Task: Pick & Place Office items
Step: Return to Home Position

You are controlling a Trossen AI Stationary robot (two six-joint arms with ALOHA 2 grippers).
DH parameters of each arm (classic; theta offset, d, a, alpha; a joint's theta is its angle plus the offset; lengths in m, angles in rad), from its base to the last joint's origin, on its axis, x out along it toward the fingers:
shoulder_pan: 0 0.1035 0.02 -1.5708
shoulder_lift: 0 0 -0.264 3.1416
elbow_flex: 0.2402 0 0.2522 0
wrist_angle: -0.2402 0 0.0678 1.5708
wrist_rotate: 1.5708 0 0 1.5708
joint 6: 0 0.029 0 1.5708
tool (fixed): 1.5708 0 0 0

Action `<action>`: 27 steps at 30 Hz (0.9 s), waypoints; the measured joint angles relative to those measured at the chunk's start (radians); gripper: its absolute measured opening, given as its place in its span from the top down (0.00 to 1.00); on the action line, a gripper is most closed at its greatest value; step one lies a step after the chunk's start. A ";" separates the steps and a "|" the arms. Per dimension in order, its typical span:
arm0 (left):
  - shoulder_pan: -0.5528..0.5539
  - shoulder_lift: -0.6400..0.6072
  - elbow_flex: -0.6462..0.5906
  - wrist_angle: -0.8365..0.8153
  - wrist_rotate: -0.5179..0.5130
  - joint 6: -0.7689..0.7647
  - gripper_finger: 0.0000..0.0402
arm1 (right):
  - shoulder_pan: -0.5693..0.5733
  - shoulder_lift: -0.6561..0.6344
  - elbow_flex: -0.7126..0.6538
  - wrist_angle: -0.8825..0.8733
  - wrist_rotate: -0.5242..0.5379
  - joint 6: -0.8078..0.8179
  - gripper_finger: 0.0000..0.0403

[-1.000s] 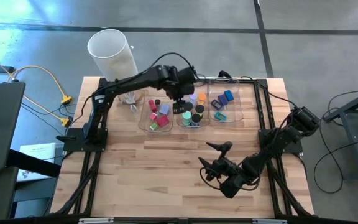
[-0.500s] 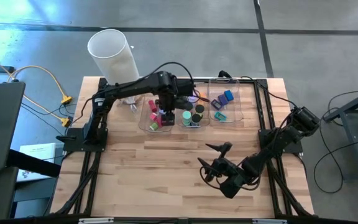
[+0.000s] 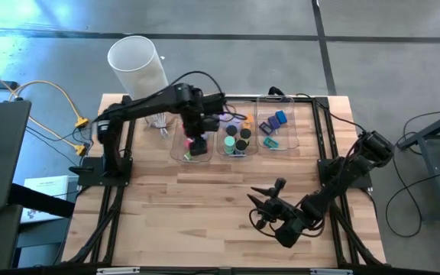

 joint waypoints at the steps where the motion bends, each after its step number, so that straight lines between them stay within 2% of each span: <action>1: -0.007 -0.024 -0.025 -0.004 0.000 -0.009 0.43 | 0.005 -0.002 0.000 -0.001 0.006 0.000 0.75; 7: -0.046 -0.212 -0.214 0.041 -0.051 -0.073 0.60 | 0.021 -0.038 0.000 -0.005 0.016 -0.001 0.97; 14: -0.080 -0.491 -0.507 0.242 -0.083 -0.080 0.86 | -0.002 -0.091 0.000 0.012 -0.015 -0.051 0.98; 18: -0.100 -0.666 -0.710 0.391 -0.104 -0.094 0.97 | -0.030 -0.139 0.000 0.013 -0.068 -0.104 0.99; 27: -0.162 -1.029 -1.084 0.675 -0.118 -0.150 1.00 | -0.123 -0.385 0.000 -0.012 -0.354 -0.259 0.99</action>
